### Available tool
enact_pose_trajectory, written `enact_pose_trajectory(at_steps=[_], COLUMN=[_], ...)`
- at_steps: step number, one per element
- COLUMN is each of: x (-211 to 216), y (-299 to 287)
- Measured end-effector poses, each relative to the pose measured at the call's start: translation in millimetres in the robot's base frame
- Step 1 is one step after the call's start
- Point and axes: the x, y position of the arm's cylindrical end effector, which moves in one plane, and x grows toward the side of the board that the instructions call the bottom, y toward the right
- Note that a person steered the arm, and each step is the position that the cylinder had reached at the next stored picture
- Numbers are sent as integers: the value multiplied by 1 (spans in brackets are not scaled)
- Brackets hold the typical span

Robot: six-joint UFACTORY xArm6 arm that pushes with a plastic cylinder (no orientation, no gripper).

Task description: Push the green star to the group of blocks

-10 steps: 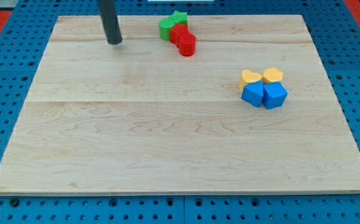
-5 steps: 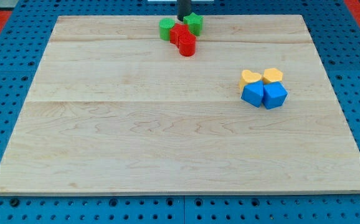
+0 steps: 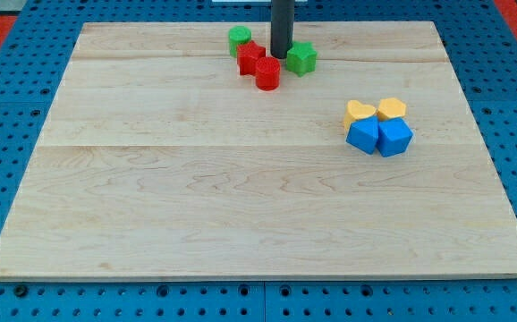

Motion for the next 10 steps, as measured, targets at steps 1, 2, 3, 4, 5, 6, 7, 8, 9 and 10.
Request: enact_pose_trajectory(at_steps=[1,2,3,4,5,6,7,8,9,10], x=[0,4,2,2,2,16,32,32,34,34], y=[12,40,48,60,74,74,86,86,105,125])
